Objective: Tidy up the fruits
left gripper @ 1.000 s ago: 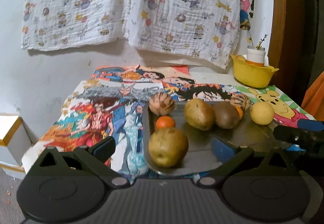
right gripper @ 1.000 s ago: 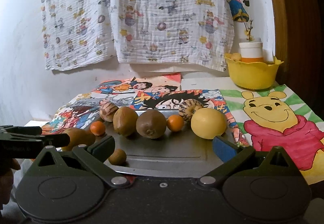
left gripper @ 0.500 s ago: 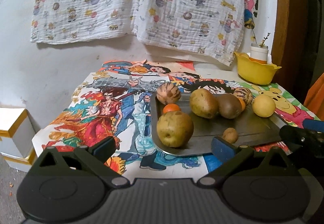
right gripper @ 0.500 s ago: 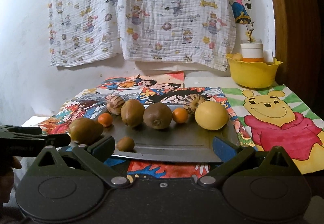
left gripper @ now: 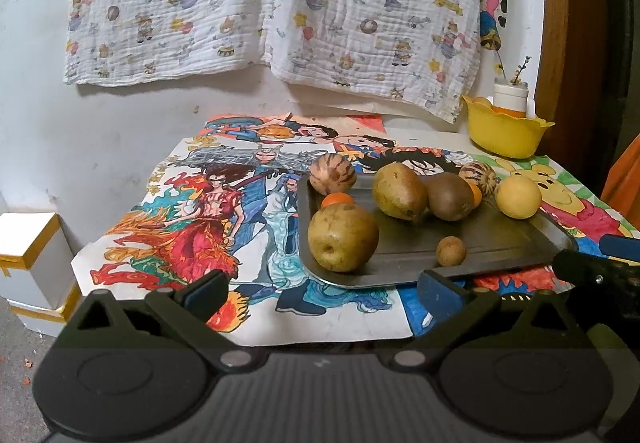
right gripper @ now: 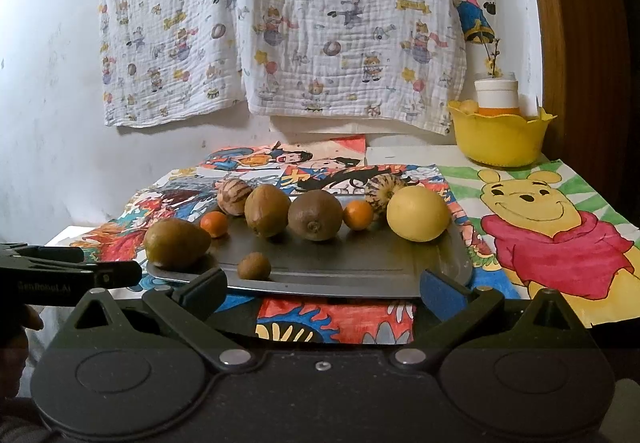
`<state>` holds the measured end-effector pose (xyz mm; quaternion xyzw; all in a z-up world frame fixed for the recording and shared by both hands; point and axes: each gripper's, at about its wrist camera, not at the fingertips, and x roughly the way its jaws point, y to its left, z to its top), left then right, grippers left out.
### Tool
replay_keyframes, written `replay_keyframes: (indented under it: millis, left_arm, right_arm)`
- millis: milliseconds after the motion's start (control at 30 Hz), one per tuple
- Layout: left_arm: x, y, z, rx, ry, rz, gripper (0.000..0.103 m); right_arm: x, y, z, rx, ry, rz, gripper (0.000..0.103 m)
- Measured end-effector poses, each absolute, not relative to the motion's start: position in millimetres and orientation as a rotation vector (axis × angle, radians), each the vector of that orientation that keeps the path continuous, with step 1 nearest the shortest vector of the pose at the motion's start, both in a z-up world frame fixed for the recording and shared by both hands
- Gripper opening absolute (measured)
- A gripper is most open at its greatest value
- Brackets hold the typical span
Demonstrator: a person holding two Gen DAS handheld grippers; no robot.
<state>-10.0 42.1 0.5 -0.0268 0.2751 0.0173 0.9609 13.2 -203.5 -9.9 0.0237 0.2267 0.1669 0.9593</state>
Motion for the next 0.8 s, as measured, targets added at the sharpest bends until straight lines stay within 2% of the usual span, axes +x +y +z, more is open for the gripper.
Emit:
replay_keyframes:
  millis: [800]
  left_arm:
    - [-11.2, 37.4, 0.4, -0.032, 0.56, 0.027, 0.102]
  right_arm:
    - [13.4, -203.0, -12.3, 0.043, 0.485, 0.33, 0.102]
